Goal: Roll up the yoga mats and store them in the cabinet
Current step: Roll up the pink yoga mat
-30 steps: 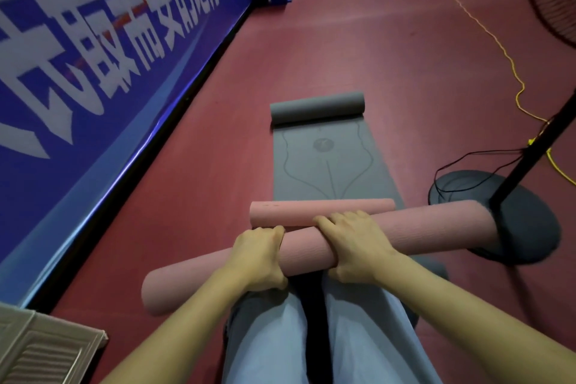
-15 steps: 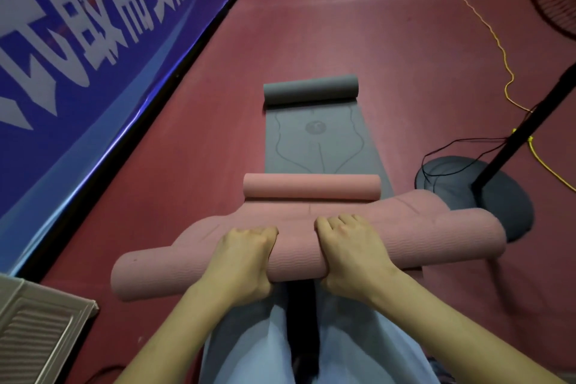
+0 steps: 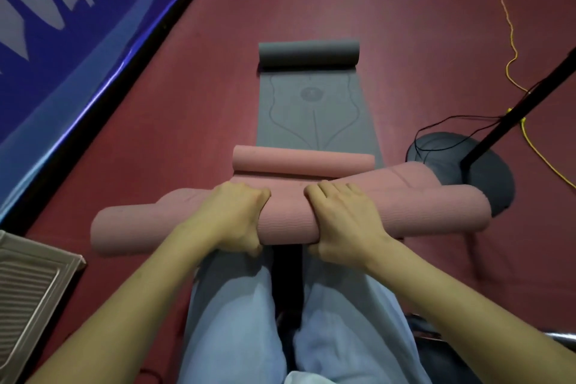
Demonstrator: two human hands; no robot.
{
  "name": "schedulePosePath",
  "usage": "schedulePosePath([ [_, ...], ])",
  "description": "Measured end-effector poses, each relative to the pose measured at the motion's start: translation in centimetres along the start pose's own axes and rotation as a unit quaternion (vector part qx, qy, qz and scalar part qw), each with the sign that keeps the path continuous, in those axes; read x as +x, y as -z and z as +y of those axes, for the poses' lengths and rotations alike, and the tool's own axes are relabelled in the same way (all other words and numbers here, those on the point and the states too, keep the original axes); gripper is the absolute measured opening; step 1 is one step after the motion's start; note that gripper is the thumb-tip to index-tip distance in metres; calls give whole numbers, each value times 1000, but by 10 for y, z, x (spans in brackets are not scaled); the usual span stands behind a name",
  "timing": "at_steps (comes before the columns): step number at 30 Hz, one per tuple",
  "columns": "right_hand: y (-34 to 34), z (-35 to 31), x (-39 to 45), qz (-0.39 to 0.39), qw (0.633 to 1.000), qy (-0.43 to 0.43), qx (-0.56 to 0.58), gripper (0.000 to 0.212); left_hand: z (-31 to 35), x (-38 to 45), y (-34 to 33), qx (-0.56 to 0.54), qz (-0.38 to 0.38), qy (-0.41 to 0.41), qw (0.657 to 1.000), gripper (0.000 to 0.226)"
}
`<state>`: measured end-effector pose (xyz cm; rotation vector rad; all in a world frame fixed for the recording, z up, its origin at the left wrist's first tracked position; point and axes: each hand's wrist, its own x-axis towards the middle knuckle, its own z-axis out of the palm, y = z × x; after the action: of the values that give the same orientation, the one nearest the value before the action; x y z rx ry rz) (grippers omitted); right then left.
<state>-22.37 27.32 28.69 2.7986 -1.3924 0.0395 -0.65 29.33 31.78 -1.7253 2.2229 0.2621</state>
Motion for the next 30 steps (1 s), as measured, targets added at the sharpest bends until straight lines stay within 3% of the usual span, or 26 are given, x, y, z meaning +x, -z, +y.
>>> schedulePosePath([
  [5,17,7,22,-77,996,47,5,65,-1,2,1,-44,-10,22,999,70],
  [9,30,17,49,-154,987,44,27,74,4,2,-11,-36,62,30,997,93],
  [11,30,19,56,-180,982,44,40,76,8,2,-16,-30,74,48,996,90],
  [13,26,19,57,-175,983,42,47,77,5,6,-12,-25,59,62,996,81],
  [18,8,16,38,-38,998,57,15,66,-9,22,14,-11,6,44,999,72],
  [21,13,19,43,-69,996,54,11,63,0,17,-2,-45,41,71,996,79],
  [24,26,28,65,-129,989,63,24,72,8,12,-29,-45,149,95,983,119],
  [25,26,30,69,-138,988,62,31,74,10,12,-31,-36,152,95,983,119],
  [28,17,31,62,-118,991,55,42,76,4,21,-9,-27,79,93,992,73],
  [30,8,31,50,-71,994,71,30,75,-1,27,8,-13,46,76,996,66],
])
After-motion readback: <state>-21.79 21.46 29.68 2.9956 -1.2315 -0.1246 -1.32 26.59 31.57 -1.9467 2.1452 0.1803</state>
